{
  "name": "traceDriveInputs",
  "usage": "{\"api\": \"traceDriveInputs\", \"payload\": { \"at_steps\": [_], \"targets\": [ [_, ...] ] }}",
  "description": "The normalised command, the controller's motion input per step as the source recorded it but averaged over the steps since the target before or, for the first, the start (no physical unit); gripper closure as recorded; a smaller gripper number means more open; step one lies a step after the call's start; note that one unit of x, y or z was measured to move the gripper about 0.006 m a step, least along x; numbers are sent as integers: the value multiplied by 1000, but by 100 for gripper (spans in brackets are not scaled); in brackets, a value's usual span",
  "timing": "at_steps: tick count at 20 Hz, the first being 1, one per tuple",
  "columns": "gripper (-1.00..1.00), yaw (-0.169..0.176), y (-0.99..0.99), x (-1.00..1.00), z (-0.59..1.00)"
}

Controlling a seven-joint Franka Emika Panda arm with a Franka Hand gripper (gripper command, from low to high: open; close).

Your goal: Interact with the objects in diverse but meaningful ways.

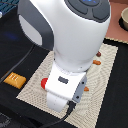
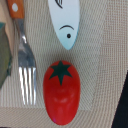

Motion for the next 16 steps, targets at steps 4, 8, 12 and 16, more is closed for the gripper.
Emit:
{"api": "traceDriveInputs", "payload": {
  "at_steps": [4, 8, 12, 16],
  "targets": [
    [-100, 0, 355, -1000, 259],
    [-100, 0, 435, -1000, 301],
    [-100, 0, 410, -1000, 239],
    [-100, 18, 371, -1000, 222]
  ]
}}
